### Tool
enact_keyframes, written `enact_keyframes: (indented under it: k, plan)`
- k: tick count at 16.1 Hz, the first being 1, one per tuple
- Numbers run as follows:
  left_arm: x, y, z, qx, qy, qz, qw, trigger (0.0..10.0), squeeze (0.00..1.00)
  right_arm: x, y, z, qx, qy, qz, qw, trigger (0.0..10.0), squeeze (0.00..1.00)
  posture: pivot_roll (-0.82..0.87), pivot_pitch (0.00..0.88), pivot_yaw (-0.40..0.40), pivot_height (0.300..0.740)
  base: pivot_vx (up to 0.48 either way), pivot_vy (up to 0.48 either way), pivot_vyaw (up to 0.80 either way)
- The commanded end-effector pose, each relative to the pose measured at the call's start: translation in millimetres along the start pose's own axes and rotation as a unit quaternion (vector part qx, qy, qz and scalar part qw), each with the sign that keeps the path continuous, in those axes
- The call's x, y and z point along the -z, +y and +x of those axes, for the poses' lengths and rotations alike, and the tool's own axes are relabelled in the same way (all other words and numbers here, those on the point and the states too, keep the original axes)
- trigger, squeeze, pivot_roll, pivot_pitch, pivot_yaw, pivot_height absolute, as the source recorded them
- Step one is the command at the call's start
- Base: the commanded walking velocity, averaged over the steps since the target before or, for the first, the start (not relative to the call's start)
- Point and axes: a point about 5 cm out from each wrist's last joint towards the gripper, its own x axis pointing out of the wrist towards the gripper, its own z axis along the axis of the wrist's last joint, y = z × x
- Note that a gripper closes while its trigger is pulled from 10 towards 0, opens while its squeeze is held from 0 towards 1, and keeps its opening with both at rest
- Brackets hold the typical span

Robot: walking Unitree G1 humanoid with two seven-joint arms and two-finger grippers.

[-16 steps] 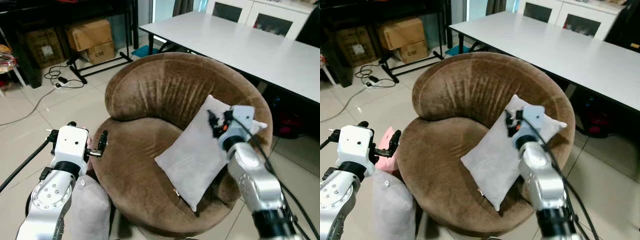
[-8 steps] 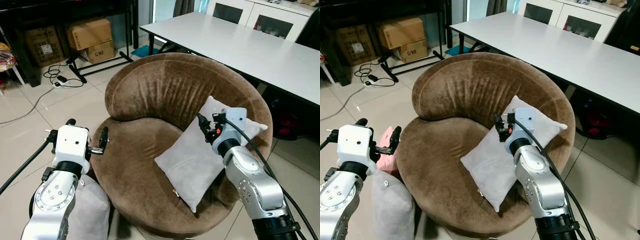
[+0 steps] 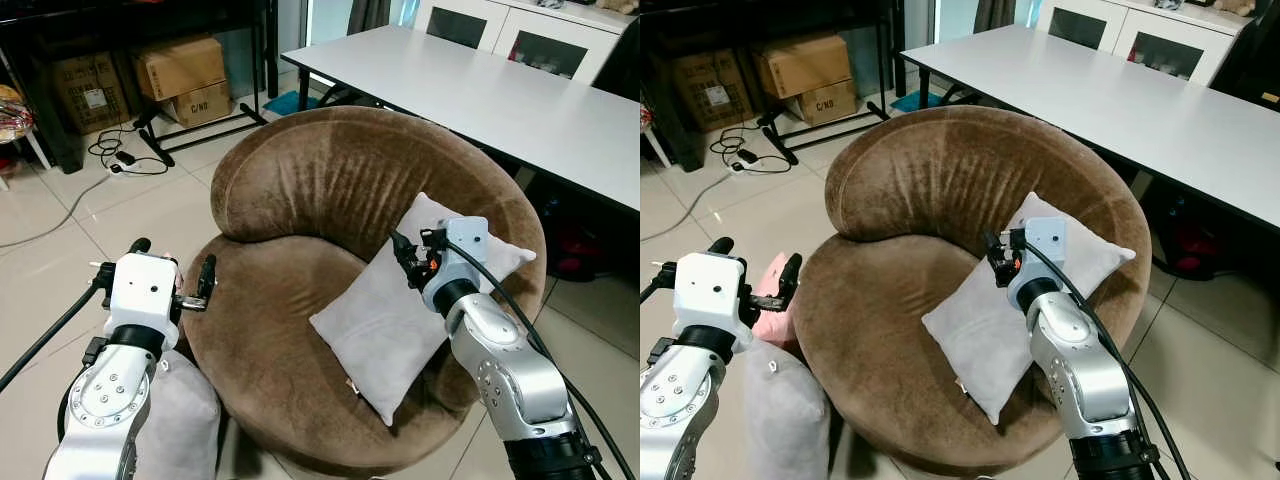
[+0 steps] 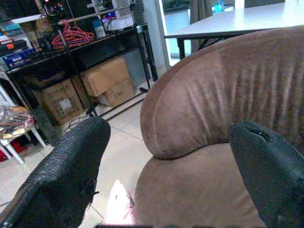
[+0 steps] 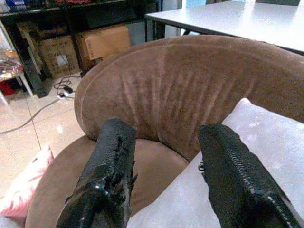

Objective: Move the pillow to the sofa from floor

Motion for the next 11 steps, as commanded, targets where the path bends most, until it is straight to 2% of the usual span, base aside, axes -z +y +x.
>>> enact_keyframes:
  k: [1, 10, 11]
  plan:
    - [1.0, -3.8, 0.5, 0.005, 0.001, 0.001, 1.0, 10.0, 0.0, -2.4, -1.7, -2.3, 0.003, -0.002, -0.002, 1.0, 10.0, 0.0, -0.01, 0.0, -0.066, 0.74, -0.262, 0.0, 0.0]
    - [2.6, -2.7, 1.5, 0.002, 0.003, 0.003, 1.0, 10.0, 0.0, -3.6, -0.7, -0.6, 0.002, 0.002, -0.007, 1.0, 10.0, 0.0, -0.01, 0.0, -0.066, 0.74, -0.285, 0.0, 0.0]
    - [3.6, -2.1, 1.6, 0.002, 0.004, 0.004, 1.0, 10.0, 0.0, -3.6, -1.0, -0.7, 0.004, 0.002, -0.005, 1.0, 10.0, 0.0, -0.01, 0.0, -0.064, 0.74, 0.0, 0.0, 0.0]
